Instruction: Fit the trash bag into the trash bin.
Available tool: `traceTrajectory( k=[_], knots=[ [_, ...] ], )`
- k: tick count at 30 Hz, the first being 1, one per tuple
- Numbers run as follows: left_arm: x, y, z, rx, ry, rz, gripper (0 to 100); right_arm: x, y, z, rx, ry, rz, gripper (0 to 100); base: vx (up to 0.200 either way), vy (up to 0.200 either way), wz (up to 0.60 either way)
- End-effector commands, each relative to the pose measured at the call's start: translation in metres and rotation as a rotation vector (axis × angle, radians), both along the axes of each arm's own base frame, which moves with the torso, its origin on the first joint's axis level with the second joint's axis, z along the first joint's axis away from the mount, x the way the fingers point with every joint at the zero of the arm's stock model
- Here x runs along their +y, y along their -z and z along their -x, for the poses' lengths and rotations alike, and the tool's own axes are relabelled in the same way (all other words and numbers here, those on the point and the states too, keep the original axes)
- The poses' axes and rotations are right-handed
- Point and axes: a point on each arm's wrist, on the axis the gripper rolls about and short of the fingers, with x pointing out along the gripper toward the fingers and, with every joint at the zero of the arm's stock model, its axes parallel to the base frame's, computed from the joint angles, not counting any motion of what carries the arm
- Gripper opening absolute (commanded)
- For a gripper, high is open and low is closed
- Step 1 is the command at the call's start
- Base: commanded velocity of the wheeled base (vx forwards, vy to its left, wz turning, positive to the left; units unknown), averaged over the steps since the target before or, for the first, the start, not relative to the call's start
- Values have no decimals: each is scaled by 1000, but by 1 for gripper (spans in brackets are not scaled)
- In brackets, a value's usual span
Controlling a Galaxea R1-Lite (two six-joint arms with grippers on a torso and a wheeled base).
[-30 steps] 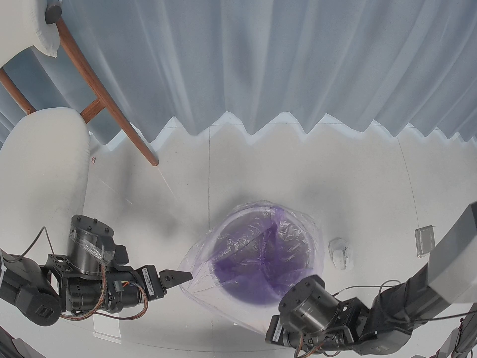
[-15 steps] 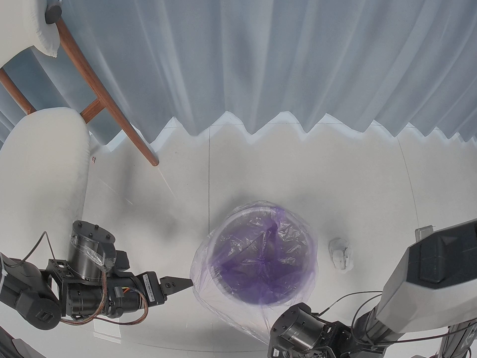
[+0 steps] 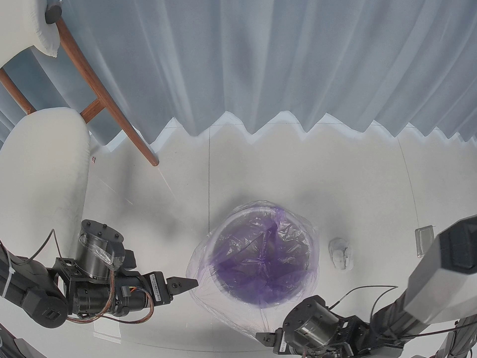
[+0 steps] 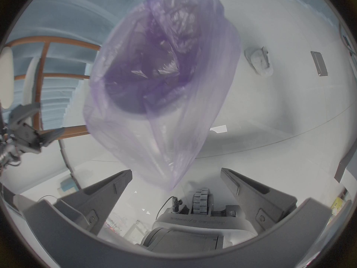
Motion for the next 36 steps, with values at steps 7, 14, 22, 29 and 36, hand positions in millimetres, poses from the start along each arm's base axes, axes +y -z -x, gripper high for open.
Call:
traceTrajectory(
  k=[7,14,22,29,36],
  knots=[
    [-16,27,-30,18,9,-148,100,-69,-59,-14,-78,172,-170,100,0,0,0],
    [-20,40,-37,34,25,-206,100,-80,-45,-50,-151,229,-177,100,0,0,0],
    [-24,60,-40,64,66,-287,100,-75,-24,-76,-236,175,-128,100,0,0,0],
    [-25,66,-44,64,79,-319,100,-80,-23,-78,-235,192,-118,0,0,0,0],
    [-23,74,-46,90,71,-334,100,-97,-14,-76,-196,237,-77,0,0,0,0]
  ],
)
